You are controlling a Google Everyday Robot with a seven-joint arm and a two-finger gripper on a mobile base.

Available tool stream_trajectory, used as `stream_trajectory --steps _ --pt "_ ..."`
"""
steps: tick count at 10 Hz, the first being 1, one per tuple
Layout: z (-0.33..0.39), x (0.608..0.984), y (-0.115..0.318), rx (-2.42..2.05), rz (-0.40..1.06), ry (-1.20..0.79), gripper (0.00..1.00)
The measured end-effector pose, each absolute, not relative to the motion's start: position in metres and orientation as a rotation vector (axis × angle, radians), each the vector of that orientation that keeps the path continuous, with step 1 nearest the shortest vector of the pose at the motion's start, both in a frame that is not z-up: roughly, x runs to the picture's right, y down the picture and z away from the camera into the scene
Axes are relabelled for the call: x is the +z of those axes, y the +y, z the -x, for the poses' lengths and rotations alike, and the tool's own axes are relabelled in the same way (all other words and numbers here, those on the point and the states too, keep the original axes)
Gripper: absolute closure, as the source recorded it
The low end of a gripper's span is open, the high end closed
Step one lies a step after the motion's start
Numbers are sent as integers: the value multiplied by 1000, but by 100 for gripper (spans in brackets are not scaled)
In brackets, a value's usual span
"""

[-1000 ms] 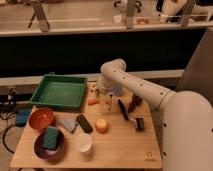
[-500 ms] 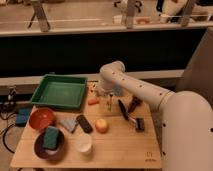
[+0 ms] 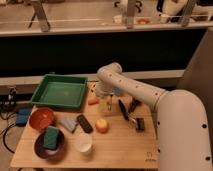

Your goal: Place pepper in paper cup

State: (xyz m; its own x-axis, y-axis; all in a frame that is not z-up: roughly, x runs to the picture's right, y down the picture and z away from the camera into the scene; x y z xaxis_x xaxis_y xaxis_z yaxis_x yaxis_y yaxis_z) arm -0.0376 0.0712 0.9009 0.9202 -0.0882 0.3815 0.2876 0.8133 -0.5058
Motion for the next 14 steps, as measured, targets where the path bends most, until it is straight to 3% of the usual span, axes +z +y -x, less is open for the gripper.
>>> stream_trajectory --steps 3,5,10,12,14 --pt "42 914 75 -213 606 -346 21" --pt "47 923 78 -217 622 -346 30" --pt "52 937 83 -209 648 -358 32" --pt "54 942 84 -208 655 -364 46" --pt "54 945 85 -202 659 -371 50"
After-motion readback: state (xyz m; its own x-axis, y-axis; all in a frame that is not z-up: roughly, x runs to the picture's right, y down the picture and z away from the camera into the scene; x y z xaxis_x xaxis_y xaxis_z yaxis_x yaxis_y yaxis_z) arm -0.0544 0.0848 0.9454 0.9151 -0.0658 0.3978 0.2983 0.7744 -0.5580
